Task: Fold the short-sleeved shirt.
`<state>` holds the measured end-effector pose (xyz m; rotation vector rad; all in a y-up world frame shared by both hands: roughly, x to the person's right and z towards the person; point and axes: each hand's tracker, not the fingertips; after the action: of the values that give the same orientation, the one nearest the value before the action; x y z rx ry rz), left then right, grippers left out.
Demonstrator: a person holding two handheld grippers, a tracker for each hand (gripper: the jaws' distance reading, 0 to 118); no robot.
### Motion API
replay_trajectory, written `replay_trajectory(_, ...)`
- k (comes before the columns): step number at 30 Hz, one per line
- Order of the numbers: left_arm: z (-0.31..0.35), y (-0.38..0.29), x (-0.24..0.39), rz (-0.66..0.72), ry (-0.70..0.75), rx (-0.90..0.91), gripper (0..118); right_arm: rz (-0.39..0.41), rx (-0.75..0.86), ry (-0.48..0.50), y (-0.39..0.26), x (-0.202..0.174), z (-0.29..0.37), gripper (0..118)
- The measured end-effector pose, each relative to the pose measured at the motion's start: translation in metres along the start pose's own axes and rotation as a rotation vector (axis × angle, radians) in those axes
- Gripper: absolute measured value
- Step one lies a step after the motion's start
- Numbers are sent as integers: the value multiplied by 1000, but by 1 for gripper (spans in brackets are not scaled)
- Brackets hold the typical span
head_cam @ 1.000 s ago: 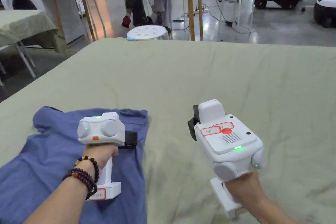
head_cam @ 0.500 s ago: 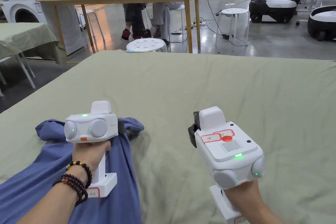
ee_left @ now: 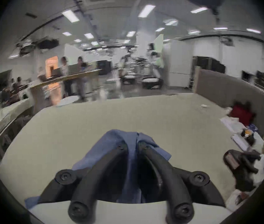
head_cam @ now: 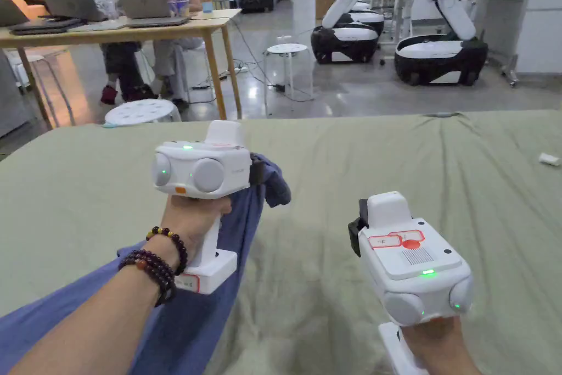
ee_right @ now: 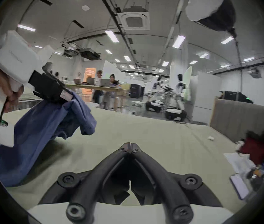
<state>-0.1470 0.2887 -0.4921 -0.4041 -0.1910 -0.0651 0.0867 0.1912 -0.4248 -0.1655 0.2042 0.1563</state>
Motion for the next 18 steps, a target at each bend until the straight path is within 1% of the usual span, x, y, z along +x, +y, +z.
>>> replay_trajectory(5, -47, 20, 146, -13, -289, 2, 9, -31, -25, -211, -10, 104, 24, 0)
replay_trajectory(7, -62, 14, 203, -74, -351, -36, 9, -46, -37, -287, -15, 141, 38, 0)
replay_trajectory(9, -82, -5, 250, -106, -419, -98, 9, -69, -50, -354, -21, 175, 51, 0)
replay_trajectory(11, -98, -33, 286, -149, -419, -149, 9, -88, -73, -409, -30, 200, 62, 0)
replay_trajectory(13, -116, -64, 309, -177, -421, -239, 9, -100, -88, -439, -39, 220, 71, 0)
replay_trajectory(15, -130, -96, 321, -179, -410, -311, 9, -112, -101, -459, -49, 233, 78, 0)
replay_trajectory(18, -139, -122, 324, -265, -402, -370, 9, -120, -116, -470, -59, 243, 82, 0)
